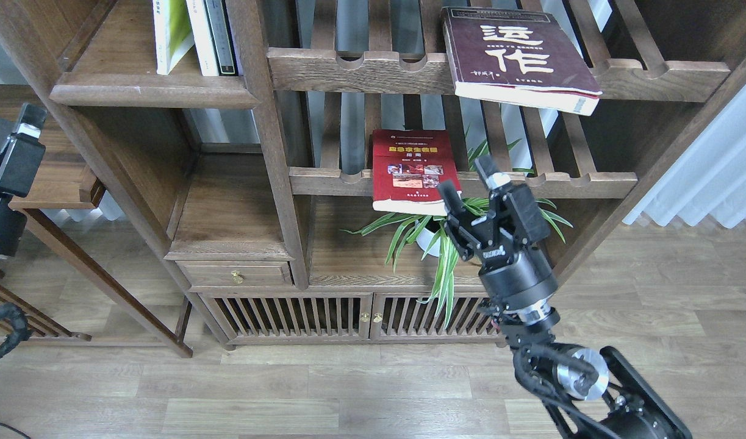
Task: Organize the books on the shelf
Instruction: 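Reach the right gripper up to the maroon book on the upper shelf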
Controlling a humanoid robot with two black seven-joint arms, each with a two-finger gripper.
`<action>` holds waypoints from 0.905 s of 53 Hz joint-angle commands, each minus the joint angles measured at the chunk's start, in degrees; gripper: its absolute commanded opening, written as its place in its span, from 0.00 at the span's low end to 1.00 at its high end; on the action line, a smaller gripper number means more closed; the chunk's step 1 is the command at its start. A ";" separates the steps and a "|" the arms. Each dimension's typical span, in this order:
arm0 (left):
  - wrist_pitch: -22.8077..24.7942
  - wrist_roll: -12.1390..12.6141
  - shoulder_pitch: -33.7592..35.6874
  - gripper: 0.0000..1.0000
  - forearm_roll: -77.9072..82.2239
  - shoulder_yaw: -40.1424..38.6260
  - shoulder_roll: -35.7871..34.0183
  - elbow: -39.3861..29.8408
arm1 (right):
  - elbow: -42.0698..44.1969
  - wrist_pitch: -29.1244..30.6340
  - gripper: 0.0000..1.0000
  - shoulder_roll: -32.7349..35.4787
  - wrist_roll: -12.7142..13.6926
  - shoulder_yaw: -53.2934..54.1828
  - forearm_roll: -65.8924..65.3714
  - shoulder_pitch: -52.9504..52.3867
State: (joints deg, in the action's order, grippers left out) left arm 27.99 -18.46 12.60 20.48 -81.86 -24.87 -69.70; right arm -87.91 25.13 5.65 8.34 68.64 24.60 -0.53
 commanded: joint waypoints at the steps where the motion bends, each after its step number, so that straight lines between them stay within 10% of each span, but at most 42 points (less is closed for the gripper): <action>1: 0.01 0.00 0.05 1.00 0.00 0.04 0.00 0.09 | 0.10 -3.50 0.96 -0.03 -0.17 1.58 -0.08 -1.93; 34: 0.01 0.00 0.05 1.00 0.00 -0.49 0.00 0.18 | 2.30 -15.72 0.88 -0.56 -4.47 8.26 0.19 -13.62; 48: 0.01 0.00 0.05 1.00 0.00 -0.84 0.09 0.18 | 3.44 -15.81 0.45 -1.35 -5.61 10.72 0.63 -14.32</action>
State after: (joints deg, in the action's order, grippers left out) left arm 27.99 -18.46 12.66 20.48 -82.57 -24.83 -69.52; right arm -84.78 9.29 4.46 3.53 78.72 25.21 -14.81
